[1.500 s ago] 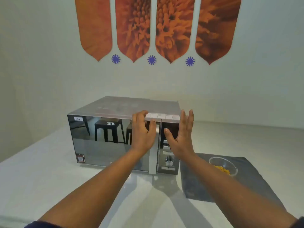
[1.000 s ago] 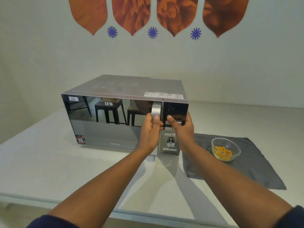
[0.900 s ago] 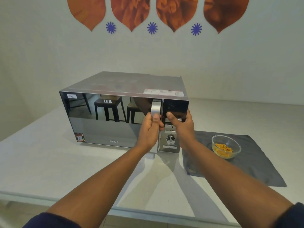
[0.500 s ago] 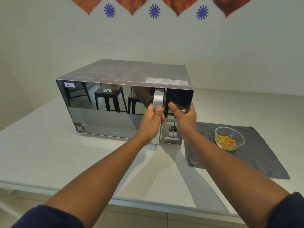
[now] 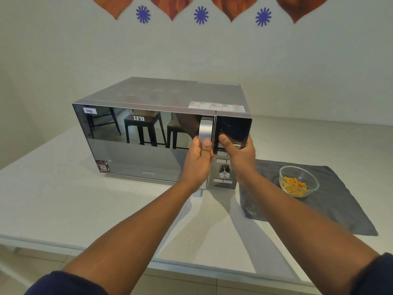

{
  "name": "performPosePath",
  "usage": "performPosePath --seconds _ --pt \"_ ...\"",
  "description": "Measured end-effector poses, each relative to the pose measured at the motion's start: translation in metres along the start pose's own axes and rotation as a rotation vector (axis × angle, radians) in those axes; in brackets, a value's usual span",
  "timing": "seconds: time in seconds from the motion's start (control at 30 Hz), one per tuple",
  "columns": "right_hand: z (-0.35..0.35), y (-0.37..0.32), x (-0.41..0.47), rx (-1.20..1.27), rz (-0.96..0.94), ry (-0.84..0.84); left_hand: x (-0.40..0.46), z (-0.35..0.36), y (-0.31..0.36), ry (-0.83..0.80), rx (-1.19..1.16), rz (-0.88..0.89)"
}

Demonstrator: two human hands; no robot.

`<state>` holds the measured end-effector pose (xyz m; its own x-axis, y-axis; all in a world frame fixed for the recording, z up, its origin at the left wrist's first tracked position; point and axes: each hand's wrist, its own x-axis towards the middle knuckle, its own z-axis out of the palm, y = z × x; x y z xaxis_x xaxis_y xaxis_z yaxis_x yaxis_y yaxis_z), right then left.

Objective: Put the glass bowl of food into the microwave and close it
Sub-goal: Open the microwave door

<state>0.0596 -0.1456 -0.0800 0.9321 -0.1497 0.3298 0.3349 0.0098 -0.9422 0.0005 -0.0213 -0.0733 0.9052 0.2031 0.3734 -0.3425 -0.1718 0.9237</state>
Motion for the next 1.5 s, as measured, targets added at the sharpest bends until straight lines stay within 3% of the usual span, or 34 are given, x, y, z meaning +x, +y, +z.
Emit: performPosePath --seconds 0.3,0.63,0.8,0.93,1.07,1.3,1.4,1.5 --pt "-0.001 0.000 0.002 -0.011 0.007 -0.007 -0.016 -0.009 -0.005 -0.029 -0.025 0.057" --pt "-0.002 -0.002 -0.004 -0.060 -0.007 -0.013 -0.021 -0.012 0.010 -0.066 -0.039 -0.007" --pt "-0.002 -0.002 -0.008 -0.105 -0.029 0.004 -0.028 -0.007 0.019 0.073 -0.032 0.024" --pt "-0.001 -0.010 -0.008 -0.225 -0.177 0.053 -0.038 -0.001 0.025 0.213 -0.034 0.070" --pt "-0.002 -0.015 -0.005 -0.440 -0.342 0.120 -0.042 -0.010 0.036 0.284 0.132 0.180" --pt "-0.004 -0.032 0.003 -0.871 -0.734 0.109 -0.020 -0.041 0.062 0.268 1.005 0.361" --pt "-0.007 -0.040 0.010 -0.902 -0.886 0.099 -0.014 -0.048 0.071 0.180 1.089 0.419" --pt "-0.006 -0.049 0.014 -0.915 -0.948 0.089 -0.010 -0.052 0.082 0.207 1.039 0.480"
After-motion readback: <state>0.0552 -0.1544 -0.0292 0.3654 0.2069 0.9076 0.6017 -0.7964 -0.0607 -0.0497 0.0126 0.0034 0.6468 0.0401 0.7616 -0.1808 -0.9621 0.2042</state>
